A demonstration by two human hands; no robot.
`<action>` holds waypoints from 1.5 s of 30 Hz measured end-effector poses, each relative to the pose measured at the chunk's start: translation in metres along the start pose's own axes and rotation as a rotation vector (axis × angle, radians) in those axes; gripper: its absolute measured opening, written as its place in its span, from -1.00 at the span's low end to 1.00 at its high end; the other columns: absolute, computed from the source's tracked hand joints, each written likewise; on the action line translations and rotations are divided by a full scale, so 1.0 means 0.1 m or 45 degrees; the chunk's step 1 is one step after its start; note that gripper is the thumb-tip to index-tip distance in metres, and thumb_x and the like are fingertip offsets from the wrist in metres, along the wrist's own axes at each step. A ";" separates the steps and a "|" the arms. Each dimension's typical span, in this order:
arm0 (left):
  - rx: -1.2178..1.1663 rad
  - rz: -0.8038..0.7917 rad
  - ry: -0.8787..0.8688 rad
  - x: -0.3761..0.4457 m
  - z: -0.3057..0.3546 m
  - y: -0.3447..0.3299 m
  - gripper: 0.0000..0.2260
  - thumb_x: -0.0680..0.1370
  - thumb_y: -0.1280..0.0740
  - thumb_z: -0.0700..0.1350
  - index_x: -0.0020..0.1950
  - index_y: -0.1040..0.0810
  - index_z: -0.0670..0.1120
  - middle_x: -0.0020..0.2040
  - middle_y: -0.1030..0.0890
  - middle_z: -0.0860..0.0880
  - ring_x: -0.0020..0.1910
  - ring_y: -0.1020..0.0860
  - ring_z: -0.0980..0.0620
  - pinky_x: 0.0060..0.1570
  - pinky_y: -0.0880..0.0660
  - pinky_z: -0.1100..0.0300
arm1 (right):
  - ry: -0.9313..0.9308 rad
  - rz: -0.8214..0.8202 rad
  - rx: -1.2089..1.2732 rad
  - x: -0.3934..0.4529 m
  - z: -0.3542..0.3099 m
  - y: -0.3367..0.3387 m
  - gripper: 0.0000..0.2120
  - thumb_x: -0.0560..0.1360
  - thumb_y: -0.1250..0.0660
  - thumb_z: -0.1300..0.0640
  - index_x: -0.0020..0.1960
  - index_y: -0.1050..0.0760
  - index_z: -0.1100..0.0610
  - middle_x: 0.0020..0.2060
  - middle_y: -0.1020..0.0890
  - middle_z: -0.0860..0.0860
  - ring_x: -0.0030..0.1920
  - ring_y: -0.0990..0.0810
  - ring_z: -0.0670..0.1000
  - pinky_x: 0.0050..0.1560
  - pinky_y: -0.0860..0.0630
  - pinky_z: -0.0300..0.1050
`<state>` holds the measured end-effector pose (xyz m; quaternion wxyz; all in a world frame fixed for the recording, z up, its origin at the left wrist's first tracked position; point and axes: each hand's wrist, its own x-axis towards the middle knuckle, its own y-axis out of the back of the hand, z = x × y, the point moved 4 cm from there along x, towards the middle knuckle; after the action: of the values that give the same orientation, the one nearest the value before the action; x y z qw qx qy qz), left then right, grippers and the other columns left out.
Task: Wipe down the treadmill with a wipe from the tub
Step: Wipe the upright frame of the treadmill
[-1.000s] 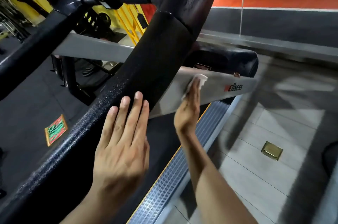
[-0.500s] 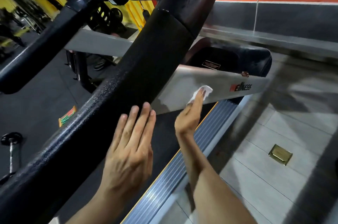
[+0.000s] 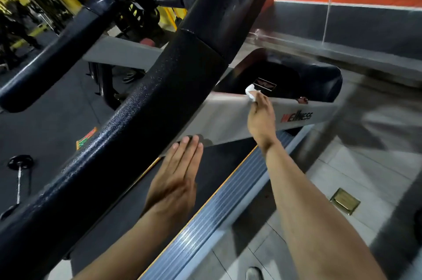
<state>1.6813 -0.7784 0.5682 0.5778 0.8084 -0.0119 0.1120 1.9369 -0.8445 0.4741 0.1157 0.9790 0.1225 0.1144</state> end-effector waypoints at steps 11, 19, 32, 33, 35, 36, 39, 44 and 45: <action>0.040 0.144 -0.013 0.02 -0.03 -0.11 -0.47 0.57 -0.09 -0.32 0.57 -0.28 -0.29 0.60 -0.26 -0.18 0.60 -0.23 -0.15 0.58 -0.16 -0.07 | 0.436 0.055 0.378 -0.38 -0.35 -0.22 -0.58 0.67 -0.06 0.33 0.51 -0.31 0.29 0.52 -0.33 0.20 0.55 -0.29 0.11 0.57 -0.19 0.10; 0.011 0.197 0.010 0.04 -0.04 -0.22 -0.26 0.40 -0.32 -0.34 0.59 -0.24 -0.27 0.64 -0.18 -0.17 0.63 -0.11 -0.10 0.62 0.01 0.01 | 0.309 0.403 0.398 -0.78 -0.30 -0.57 -0.51 0.65 0.00 0.36 0.58 -0.13 0.25 0.58 -0.20 0.13 0.60 -0.13 0.24 0.57 -0.10 0.28; -0.018 0.398 -0.019 0.04 0.00 -0.25 -0.43 0.52 -0.08 -0.41 0.57 -0.28 -0.28 0.59 -0.29 -0.19 0.60 -0.22 -0.17 0.59 -0.13 -0.10 | -0.595 0.672 1.036 -0.88 0.52 -0.98 -0.54 0.70 -0.07 0.19 0.59 -0.26 0.04 0.56 -0.28 -0.06 0.57 -0.23 -0.05 0.61 -0.08 -0.06; -0.030 0.380 -0.003 0.06 -0.01 -0.26 -0.41 0.50 -0.13 -0.40 0.57 -0.28 -0.28 0.59 -0.28 -0.19 0.60 -0.21 -0.18 0.59 -0.11 -0.11 | -0.509 0.665 1.058 -0.93 0.29 -0.92 -0.55 0.69 -0.08 0.17 0.58 -0.27 0.09 0.56 -0.28 -0.02 0.57 -0.23 -0.06 0.61 -0.08 -0.03; -0.072 0.336 0.006 0.12 0.03 -0.28 -0.39 0.47 -0.21 -0.37 0.56 -0.30 -0.29 0.59 -0.28 -0.21 0.60 -0.21 -0.20 0.60 -0.07 -0.10 | -0.061 0.590 0.818 -1.19 -0.27 -0.90 -0.56 0.69 -0.06 0.21 0.57 -0.22 0.16 0.58 -0.23 -0.01 0.60 -0.16 -0.01 0.61 -0.06 -0.01; -0.081 0.312 0.008 0.16 0.05 -0.28 -0.40 0.48 -0.23 -0.35 0.55 -0.31 -0.29 0.58 -0.29 -0.22 0.59 -0.22 -0.21 0.60 -0.07 -0.08 | 0.173 0.503 0.673 -1.32 -0.47 -0.92 -0.58 0.71 -0.06 0.20 0.57 -0.20 0.18 0.58 -0.22 -0.02 0.61 -0.15 0.03 0.61 -0.07 0.01; -0.101 0.298 -0.009 0.26 0.05 -0.28 -0.43 0.50 -0.17 -0.31 0.55 -0.32 -0.29 0.59 -0.27 -0.22 0.60 -0.21 -0.19 0.61 -0.03 -0.04 | 0.519 0.370 0.329 -1.29 -0.38 -0.86 -0.56 0.68 -0.18 0.32 0.53 -0.22 0.25 0.53 -0.30 0.06 0.58 -0.24 0.11 0.57 -0.20 0.10; -0.006 0.228 -0.062 0.35 0.16 -0.31 -0.44 0.53 -0.12 -0.35 0.57 -0.27 -0.29 0.60 -0.26 -0.20 0.60 -0.20 -0.19 0.59 -0.10 -0.11 | -0.397 0.451 0.646 -0.33 0.81 -0.62 -0.49 0.68 0.00 0.19 0.62 -0.14 0.09 0.58 -0.22 0.10 0.59 -0.20 0.08 0.60 -0.12 0.01; 0.015 0.205 -0.084 0.38 0.17 -0.32 -0.44 0.54 -0.11 -0.33 0.58 -0.25 -0.29 0.61 -0.25 -0.20 0.60 -0.20 -0.19 0.59 -0.10 -0.11 | -0.617 0.478 0.741 -0.25 0.96 -0.59 -0.47 0.65 0.00 0.13 0.62 -0.16 0.04 0.57 -0.25 0.11 0.57 -0.24 0.10 0.58 -0.16 0.04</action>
<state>1.7260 -0.7797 0.5402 0.5614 0.8115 -0.0951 0.1313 1.9249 -0.8145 0.3635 -0.1628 0.9748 -0.0615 -0.1393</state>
